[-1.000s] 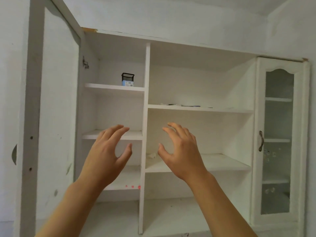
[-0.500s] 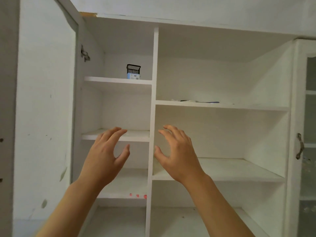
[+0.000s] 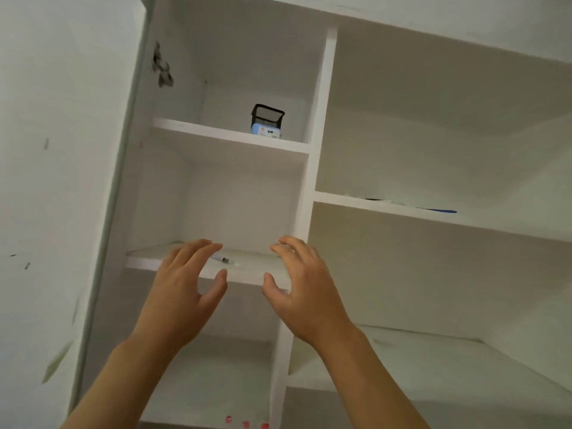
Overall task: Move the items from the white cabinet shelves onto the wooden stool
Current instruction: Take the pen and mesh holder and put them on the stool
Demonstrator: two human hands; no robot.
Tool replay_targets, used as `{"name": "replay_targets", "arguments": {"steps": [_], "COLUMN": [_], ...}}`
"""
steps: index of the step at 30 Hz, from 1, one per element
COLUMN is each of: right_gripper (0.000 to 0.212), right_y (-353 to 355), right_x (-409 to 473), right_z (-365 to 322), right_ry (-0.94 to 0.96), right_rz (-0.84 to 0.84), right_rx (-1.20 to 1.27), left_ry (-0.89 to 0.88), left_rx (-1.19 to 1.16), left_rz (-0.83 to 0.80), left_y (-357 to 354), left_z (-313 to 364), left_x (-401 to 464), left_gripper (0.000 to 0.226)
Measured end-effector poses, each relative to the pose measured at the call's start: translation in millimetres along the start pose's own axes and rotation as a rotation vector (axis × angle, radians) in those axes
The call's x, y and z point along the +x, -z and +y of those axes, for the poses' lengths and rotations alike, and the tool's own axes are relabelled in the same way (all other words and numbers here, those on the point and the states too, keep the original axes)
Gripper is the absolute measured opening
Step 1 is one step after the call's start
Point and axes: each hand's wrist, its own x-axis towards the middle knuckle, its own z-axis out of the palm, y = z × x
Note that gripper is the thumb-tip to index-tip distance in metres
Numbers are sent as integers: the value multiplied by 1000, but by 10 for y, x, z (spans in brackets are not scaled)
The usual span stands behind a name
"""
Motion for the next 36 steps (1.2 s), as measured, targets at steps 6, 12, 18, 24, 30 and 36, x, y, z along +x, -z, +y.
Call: {"name": "replay_targets", "arguments": {"steps": [6, 12, 18, 24, 30, 36], "right_gripper": [47, 43, 36, 39, 22, 18], "right_y": [-452, -802, -1110, -1333, -1431, -1472], "right_x": [278, 661, 1086, 1304, 1320, 1279], "right_z": [157, 292, 381, 420, 503, 526], "right_ry": [24, 55, 53, -56, -148, -172], "right_rz": [-25, -141, -207, -301, -298, -213], "right_rx": [46, 99, 123, 156, 247, 220], "left_ry": [12, 1, -42, -51, -23, -34], "left_rx": [-2, 47, 107, 184, 227, 220], "left_rz": [-2, -7, -13, -110, -57, -35], "left_y": [-338, -465, -536, -744, -854, -883], "left_z": [-393, -670, -872, -1060, -1119, -1156], "left_x": [131, 344, 650, 855, 847, 834], "left_gripper": [51, 50, 54, 53, 49, 48]}}
